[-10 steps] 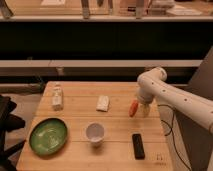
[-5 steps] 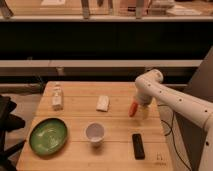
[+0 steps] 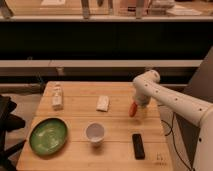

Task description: Drag the pepper across the table

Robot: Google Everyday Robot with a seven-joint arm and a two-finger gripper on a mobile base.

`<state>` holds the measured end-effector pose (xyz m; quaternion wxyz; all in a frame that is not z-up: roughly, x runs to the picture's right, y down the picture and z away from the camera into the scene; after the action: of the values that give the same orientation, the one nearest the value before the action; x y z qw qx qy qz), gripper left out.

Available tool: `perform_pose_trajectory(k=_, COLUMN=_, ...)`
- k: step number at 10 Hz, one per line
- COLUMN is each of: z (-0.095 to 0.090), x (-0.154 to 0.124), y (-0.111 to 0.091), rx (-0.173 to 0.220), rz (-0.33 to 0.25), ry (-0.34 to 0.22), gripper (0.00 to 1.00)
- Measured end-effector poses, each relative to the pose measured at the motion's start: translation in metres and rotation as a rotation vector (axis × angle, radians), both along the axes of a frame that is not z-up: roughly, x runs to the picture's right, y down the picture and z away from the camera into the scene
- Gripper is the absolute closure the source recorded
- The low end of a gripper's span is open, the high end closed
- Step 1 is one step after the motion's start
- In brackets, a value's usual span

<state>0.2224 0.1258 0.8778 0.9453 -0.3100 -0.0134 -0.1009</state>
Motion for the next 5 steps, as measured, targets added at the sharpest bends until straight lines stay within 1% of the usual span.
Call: perform_pose_trajectory(k=5, z=0.0080, x=-0.0020, y=0.0034, rx=-0.012, rz=0.006, ry=0.001, gripper=0.20)
